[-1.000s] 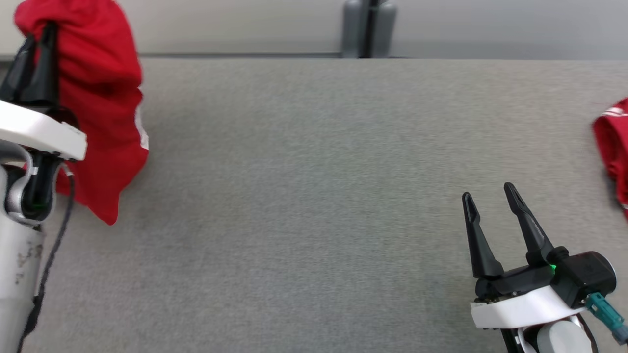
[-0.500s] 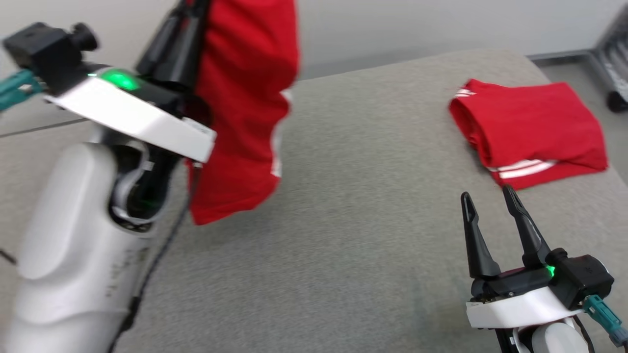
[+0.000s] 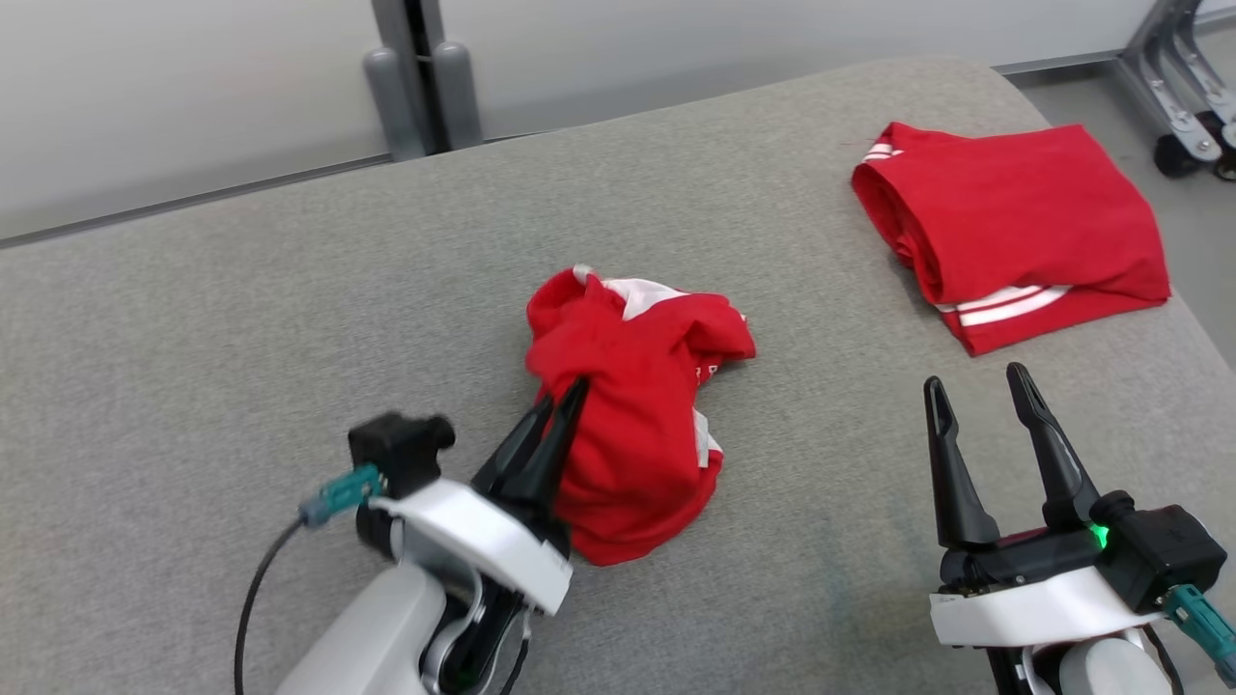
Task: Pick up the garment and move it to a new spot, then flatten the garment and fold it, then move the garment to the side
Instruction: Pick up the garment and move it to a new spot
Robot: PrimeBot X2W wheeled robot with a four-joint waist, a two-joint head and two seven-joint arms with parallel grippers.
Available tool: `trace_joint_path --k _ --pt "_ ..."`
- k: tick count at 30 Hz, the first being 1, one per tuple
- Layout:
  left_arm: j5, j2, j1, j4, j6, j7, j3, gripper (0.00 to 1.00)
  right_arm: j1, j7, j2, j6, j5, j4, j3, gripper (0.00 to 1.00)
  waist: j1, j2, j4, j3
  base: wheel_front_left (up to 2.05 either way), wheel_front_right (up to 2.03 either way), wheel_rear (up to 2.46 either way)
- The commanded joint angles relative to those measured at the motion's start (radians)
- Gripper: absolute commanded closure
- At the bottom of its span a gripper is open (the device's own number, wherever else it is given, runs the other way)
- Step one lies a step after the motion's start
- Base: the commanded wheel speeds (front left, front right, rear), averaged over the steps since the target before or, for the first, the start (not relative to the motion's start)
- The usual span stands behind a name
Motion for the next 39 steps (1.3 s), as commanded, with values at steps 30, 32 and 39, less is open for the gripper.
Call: trace_joint_path --k 30,32,39 --pt "0.539 -0.061 0.603 -0.462 0.101 -0.05 0.548 0.0 0.179 0.0 -0.034 -0.002 0.008 0.03 0.008 0.0 0.0 0.0 0.294 -0.223 0.0 0.0 0.0" --pt "0.552 -0.065 0.641 -0.475 0.096 -0.05 0.57 0.0 0.189 0.0 -0.035 -0.002 0.006 0.034 0.007 0.0 0.0 0.0 0.297 -0.232 0.0 0.0 0.0" --pt "0.619 -0.066 0.683 -0.482 0.103 -0.05 0.57 0.0 0.219 0.0 -0.029 -0.002 0.002 0.041 -0.007 0.0 0.0 0.0 0.301 -0.241 0.0 0.0 0.0"
